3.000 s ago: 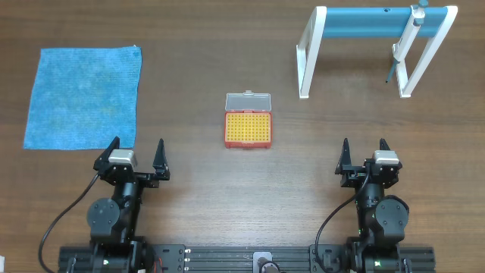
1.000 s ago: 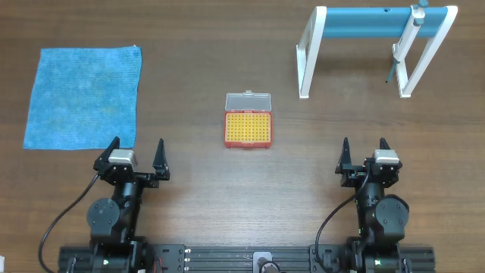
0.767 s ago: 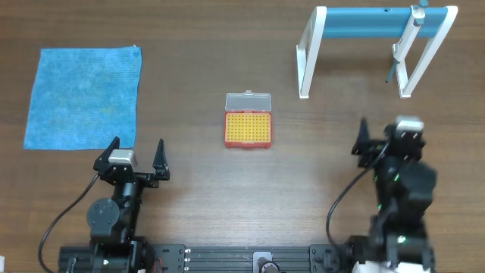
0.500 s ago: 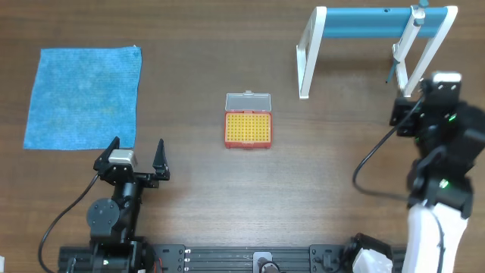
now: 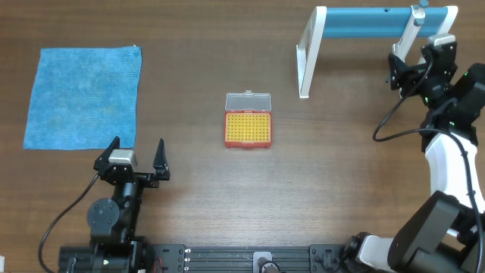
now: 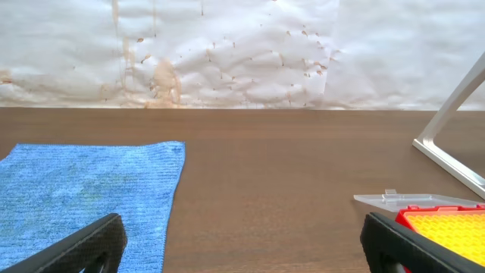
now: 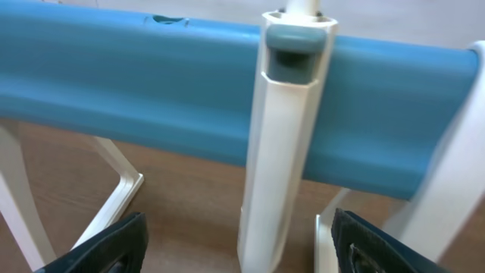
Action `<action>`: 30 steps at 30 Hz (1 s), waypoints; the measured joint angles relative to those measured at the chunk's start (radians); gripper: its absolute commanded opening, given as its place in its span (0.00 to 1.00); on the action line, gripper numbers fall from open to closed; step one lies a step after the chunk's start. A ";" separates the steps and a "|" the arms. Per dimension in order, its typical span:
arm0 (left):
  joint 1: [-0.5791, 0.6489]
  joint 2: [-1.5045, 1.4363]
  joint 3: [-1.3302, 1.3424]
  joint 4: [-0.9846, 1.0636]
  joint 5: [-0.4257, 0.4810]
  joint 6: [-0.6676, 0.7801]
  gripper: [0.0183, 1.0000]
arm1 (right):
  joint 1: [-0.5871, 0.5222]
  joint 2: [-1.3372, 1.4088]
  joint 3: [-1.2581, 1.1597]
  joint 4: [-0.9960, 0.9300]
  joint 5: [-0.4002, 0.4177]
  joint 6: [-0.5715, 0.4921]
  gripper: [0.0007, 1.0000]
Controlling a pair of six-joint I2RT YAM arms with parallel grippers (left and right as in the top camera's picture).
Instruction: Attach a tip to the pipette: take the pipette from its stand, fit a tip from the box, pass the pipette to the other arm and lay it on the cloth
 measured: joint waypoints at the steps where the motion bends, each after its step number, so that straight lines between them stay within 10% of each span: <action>1: 0.000 0.000 0.000 0.000 0.000 0.000 1.00 | 0.012 0.014 0.000 0.021 -0.004 0.014 0.80; 30: 0.000 0.000 0.000 0.000 0.000 0.000 1.00 | 0.065 0.111 0.002 0.150 0.152 0.169 0.47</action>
